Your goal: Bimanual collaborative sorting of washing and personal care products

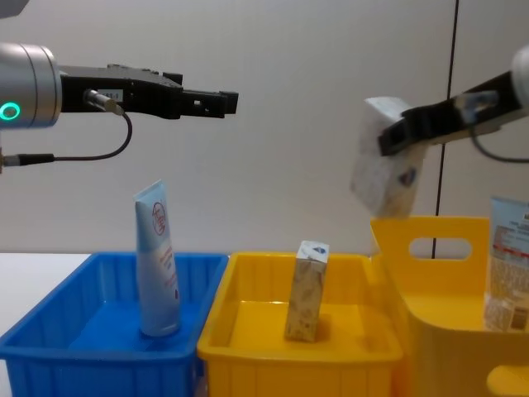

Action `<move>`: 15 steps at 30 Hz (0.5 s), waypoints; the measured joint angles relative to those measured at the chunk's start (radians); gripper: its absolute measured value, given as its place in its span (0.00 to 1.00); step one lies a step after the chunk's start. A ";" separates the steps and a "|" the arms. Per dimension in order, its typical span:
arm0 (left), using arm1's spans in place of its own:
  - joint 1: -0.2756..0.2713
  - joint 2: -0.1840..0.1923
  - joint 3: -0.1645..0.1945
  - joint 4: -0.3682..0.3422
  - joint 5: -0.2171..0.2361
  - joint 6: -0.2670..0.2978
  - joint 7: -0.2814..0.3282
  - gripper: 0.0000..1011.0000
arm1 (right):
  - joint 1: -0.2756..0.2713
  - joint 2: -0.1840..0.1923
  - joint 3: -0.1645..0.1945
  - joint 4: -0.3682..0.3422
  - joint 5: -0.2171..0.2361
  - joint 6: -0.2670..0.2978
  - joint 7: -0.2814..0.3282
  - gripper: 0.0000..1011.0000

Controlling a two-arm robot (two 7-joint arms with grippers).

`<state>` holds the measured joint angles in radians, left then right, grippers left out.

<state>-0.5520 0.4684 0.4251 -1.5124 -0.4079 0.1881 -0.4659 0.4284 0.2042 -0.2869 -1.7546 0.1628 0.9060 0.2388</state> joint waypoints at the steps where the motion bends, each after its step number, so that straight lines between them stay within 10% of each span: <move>1: 0.000 0.000 0.000 0.000 0.000 0.000 0.000 0.99 | 0.000 0.007 0.010 -0.005 0.000 0.003 0.002 0.33; 15: 0.000 0.000 0.000 0.000 0.000 0.000 0.000 0.99 | -0.017 0.072 0.100 -0.045 0.004 0.042 0.022 0.33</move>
<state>-0.5520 0.4684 0.4250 -1.5124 -0.4079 0.1882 -0.4659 0.4110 0.2759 -0.1871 -1.7997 0.1667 0.9480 0.2610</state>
